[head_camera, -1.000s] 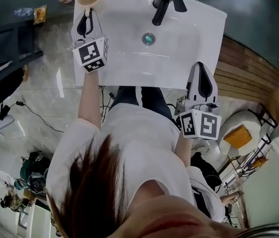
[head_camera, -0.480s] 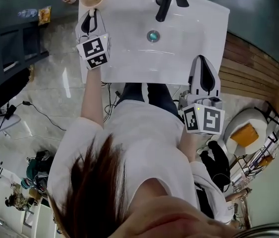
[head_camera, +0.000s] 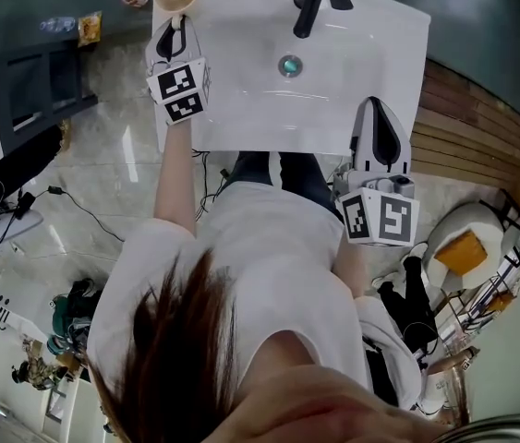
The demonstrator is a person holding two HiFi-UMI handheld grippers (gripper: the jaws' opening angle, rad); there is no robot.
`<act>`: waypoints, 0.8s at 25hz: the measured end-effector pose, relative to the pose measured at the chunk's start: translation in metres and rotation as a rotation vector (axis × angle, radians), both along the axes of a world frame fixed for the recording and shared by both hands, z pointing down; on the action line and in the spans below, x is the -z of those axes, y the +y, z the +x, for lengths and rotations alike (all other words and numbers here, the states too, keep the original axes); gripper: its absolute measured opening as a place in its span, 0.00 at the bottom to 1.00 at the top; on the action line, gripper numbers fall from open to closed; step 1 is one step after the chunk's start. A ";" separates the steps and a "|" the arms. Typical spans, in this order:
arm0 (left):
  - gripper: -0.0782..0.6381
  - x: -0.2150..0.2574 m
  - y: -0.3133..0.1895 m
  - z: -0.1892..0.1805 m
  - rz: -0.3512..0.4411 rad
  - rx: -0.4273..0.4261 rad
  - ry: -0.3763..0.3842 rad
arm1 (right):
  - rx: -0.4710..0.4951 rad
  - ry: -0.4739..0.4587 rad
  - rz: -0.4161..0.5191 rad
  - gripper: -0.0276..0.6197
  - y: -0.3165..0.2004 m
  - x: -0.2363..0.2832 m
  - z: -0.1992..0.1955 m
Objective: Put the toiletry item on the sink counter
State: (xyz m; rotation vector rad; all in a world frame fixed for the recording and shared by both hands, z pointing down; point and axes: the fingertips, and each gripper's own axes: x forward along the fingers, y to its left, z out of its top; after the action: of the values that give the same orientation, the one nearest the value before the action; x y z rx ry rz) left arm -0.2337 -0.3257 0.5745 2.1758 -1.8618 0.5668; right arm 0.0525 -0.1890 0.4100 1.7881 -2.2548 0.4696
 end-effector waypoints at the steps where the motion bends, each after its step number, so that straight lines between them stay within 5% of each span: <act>1: 0.19 0.000 0.000 0.001 -0.002 -0.007 -0.002 | -0.002 0.000 0.000 0.05 -0.001 0.000 0.000; 20: 0.30 0.007 0.004 -0.003 -0.021 0.004 0.054 | 0.027 0.003 -0.004 0.05 -0.013 0.000 -0.016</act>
State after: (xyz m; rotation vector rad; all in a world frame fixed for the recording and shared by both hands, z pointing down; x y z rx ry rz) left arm -0.2366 -0.3218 0.5673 2.1517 -1.8246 0.5185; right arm 0.0364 -0.2023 0.4098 1.7532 -2.2709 0.4664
